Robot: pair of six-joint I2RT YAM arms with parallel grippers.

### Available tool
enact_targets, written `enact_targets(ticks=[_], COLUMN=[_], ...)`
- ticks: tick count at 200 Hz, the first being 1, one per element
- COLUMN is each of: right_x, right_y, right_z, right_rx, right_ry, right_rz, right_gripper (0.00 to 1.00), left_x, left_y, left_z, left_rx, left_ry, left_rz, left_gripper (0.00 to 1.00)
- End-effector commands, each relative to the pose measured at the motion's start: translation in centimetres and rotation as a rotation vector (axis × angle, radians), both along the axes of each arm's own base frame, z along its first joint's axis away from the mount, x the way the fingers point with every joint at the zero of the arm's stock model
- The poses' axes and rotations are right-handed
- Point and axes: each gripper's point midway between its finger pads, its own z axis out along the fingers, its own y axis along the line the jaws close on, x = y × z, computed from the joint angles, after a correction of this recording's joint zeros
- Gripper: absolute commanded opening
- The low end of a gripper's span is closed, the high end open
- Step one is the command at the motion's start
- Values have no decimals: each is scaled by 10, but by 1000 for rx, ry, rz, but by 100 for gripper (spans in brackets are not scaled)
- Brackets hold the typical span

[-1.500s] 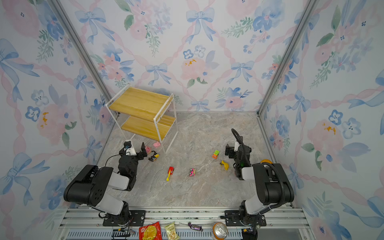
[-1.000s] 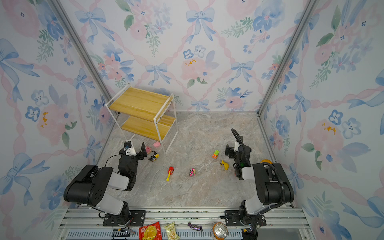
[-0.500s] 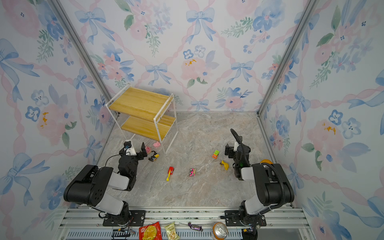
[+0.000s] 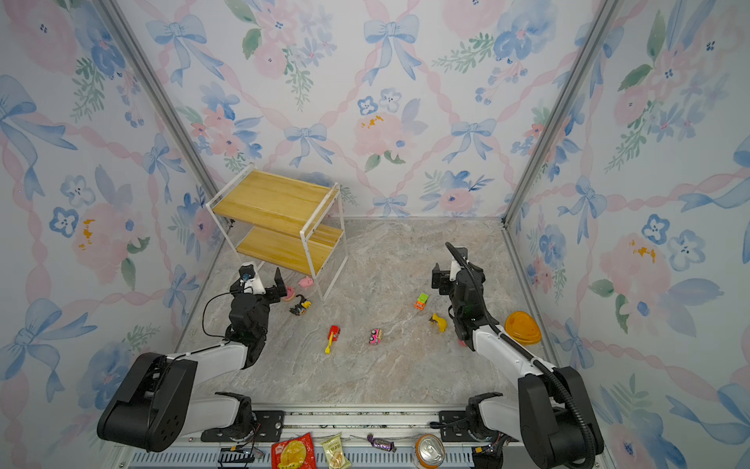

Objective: Place and organize the plastic toys onto the shelf

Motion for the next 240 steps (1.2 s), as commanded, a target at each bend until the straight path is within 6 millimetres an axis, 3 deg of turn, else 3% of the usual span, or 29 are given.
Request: enact_targets(ticks=[1,27,61,98,110,116,166,205,240], right_x=[-6,-11,-25,-37,-42,-41,-45,-25,2], right_y=[36,111,215,283,298,308,355,374,371], right_z=[17,38,54,68,76,66,61,54,49], right_rx=[30,98,144,279,301,287,274,229,175], right_ry=[2,-76,-158,-269,-297,-284,-298,-299,-321], right_rz=[71,252,506,604,625,629,688,599,447], right_gripper=[97,97,97,97,97,97,97,97,99], left_x=[-1,-3,-9,-13,-9,-8,-8,-5,-4], left_y=[-2,-13,-22,-27,-31,-32,-35,-36,-33], left_z=[0,16,18,18,33,35,17,16,15], left_rx=[-52,-138,-220,-270,-297,-315,-409,-416,-419], left_ry=[83,105,225,345,330,334,400,408,410], left_rz=[21,-24,-56,-81,-122,-139,-191,-206,-191], left_gripper=[98,98,98,98,98,98,98,98,98])
